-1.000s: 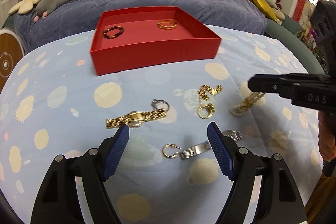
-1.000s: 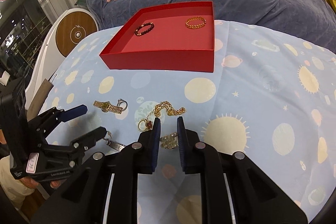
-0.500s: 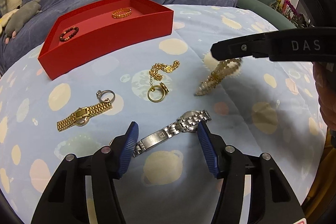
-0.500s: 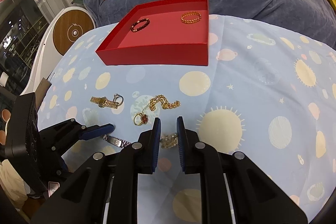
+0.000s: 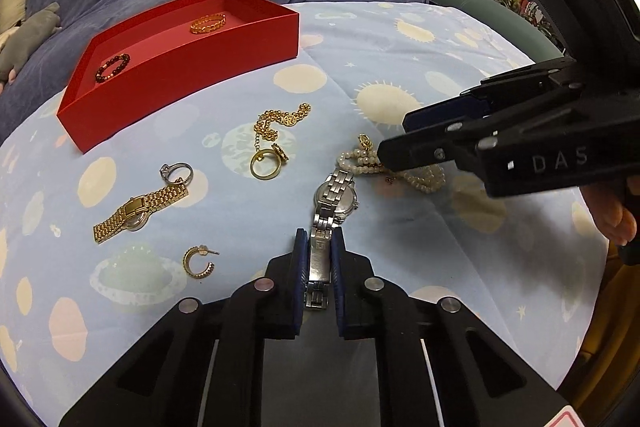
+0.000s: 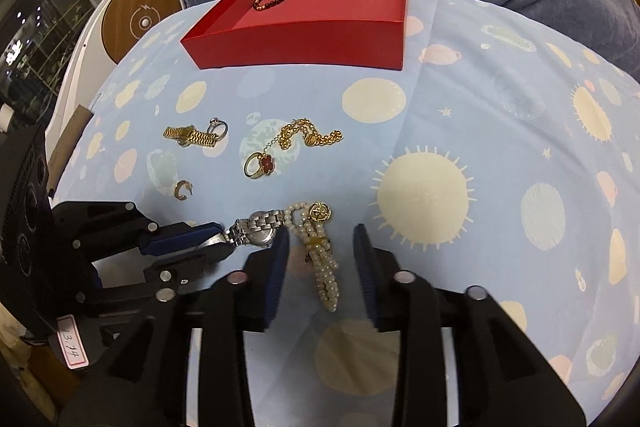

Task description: Organize jewelry

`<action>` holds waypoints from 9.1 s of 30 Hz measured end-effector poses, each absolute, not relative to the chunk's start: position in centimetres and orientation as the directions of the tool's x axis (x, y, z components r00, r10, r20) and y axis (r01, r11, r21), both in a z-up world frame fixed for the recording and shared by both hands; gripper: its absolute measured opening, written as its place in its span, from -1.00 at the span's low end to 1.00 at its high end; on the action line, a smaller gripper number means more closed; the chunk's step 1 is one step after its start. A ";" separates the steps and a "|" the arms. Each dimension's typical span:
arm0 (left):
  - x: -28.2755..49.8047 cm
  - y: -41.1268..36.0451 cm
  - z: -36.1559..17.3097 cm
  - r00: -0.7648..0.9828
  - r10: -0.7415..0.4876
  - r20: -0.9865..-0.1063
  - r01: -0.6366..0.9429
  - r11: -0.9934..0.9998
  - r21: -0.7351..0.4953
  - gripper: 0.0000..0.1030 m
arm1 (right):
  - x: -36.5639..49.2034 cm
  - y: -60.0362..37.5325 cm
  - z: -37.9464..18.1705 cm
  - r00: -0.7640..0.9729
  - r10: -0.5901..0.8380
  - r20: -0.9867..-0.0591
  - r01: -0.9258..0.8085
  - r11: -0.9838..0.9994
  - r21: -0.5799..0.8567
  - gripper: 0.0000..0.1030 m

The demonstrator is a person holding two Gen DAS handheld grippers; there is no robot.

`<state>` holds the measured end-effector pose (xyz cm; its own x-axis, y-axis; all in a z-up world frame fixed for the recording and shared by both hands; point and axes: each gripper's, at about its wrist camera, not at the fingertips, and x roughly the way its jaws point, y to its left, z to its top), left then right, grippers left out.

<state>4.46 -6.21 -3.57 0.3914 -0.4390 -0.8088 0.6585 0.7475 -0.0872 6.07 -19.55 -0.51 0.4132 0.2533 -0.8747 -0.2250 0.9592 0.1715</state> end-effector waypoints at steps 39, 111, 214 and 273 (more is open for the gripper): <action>7.5 -3.1 6.9 0.471 -0.585 -0.660 0.589 0.766 -0.259 -0.83 | 7.6 -19.8 3.2 0.506 0.244 -0.827 -0.184 0.968 0.172 -0.76; 10.1 1.6 -0.5 0.567 -0.315 -0.761 0.444 0.895 -0.040 0.32 | 6.1 -19.0 1.6 0.553 0.212 -0.806 -0.095 0.977 0.192 -0.16; 9.8 1.8 2.5 0.565 -0.292 -0.771 0.304 0.943 -0.134 -0.62 | 8.8 -14.5 0.8 0.544 0.270 -0.794 -0.174 0.963 0.208 -0.85; 21.8 -1.6 5.0 0.720 -0.065 -0.691 0.168 0.982 0.083 -0.23 | 17.4 -18.7 4.6 0.643 0.188 -0.742 -0.094 0.981 0.168 -0.48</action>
<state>21.83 -1.63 4.98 0.7199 -0.0650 -0.6910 0.1683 0.9822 0.0829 17.37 -18.68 4.60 0.6429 0.1885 -0.7424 -0.0939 0.9813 0.1678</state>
